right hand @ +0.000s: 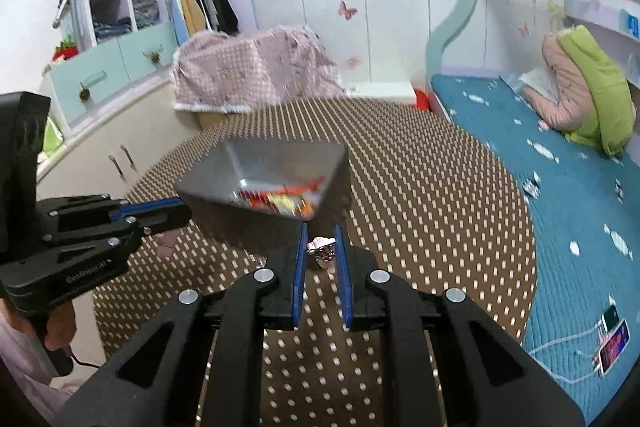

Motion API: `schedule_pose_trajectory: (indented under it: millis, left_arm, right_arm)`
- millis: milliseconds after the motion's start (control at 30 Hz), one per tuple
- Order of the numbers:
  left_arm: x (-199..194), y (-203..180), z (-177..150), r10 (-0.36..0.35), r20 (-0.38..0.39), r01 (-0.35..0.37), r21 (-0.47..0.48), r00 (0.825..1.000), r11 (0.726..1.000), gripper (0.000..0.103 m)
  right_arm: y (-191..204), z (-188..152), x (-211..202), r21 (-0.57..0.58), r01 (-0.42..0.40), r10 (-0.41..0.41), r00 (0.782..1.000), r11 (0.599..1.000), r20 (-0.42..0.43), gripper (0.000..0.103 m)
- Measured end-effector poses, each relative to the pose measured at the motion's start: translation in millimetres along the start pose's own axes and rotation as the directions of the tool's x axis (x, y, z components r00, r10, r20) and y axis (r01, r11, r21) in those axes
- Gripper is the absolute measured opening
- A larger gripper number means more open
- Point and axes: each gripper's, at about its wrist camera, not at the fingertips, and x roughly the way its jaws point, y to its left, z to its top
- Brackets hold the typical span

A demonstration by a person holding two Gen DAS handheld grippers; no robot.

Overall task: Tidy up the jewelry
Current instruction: 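Carry both charms over the grey box and open both tools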

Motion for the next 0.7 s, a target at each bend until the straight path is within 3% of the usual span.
schedule_pose_trajectory:
  millis: [233, 633, 667, 700]
  left_arm:
    - [-8, 12, 29, -0.020, 0.081, 0.022, -0.019, 0.997, 1.000, 0.007]
    - [-2, 42, 61, -0.082, 0.120, 0.091, -0.072, 0.989, 0.993, 0.008]
    - [0, 44, 61, -0.082, 0.110, 0.091, -0.074, 0.991, 0.993, 0.010]
    - [2, 45, 61, -0.080, 0.103, 0.088, -0.075, 0.991, 0.993, 0.020]
  right_arm:
    - [14, 32, -1, -0.048, -0.042, 0.046, 0.996, 0.998, 0.074, 0.013]
    - [24, 49, 23, -0.082, -0.102, 0.107, 0.993, 0.991, 0.055, 0.014]
    - [23, 49, 24, -0.077, -0.099, 0.103, 0.993, 0.992, 0.053, 0.014]
    - [20, 49, 24, -0.068, -0.099, 0.103, 0.994, 0.993, 0.048, 0.017]
